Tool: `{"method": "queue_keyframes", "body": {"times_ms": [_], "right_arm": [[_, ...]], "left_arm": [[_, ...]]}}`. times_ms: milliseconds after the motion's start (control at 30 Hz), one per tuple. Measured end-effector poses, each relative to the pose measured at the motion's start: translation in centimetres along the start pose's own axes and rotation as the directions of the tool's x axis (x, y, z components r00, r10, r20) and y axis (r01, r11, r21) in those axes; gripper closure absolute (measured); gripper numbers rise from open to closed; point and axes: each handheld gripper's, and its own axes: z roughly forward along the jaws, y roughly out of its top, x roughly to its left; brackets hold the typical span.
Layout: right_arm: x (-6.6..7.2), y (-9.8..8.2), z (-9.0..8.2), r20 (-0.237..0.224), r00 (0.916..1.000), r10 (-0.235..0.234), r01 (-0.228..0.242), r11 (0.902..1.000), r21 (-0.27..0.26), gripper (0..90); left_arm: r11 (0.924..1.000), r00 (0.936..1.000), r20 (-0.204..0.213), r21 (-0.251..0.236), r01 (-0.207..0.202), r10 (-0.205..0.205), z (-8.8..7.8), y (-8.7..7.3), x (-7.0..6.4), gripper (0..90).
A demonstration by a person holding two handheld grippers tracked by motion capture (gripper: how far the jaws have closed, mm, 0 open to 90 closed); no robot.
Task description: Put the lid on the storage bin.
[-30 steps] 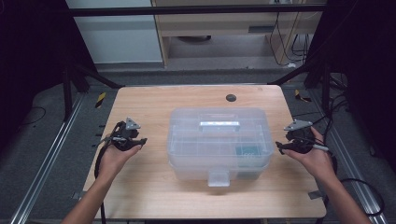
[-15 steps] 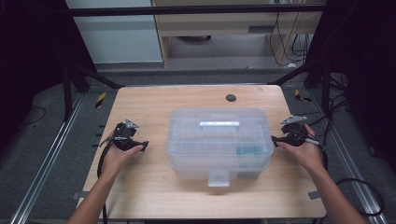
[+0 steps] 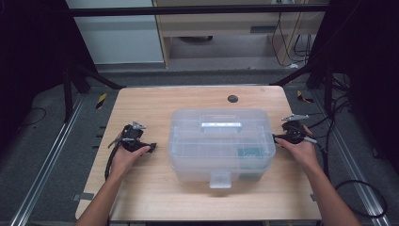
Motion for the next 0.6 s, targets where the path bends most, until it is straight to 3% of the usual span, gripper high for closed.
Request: {"method": "queue_keyframes", "body": {"times_ms": [267, 333, 400, 600], "right_arm": [[0.1, -0.5, 0.8, -0.01, 0.9985, 0.054, -0.054, 0.9984, -0.019, 12.4], [0.1, -0.8, 1.0, -0.009, 0.9976, 0.068, -0.068, 0.9969, -0.039, 10.6], [0.3, -1.0, 1.0, -0.006, 0.9966, 0.082, -0.082, 0.9952, -0.052, 10.2], [1.2, -1.0, 1.1, 0.06, 0.9889, 0.136, -0.134, 0.9906, -0.027, 0.3]], "left_arm": [[0.9969, 0.9986, 0.024, -0.062, 0.049, -0.048, 0.7, -0.5, 0.0, 2.0], [0.9939, 0.9982, 0.01, -0.092, 0.06, -0.059, 0.9, -0.7, -0.2, 0.4], [0.9938, 0.9981, 0.009, -0.092, 0.062, -0.062, 0.9, -0.7, -0.2, 0.3], [0.9938, 0.998, 0.012, -0.092, 0.062, -0.061, 0.9, -0.7, -0.2, 0.0]]}}
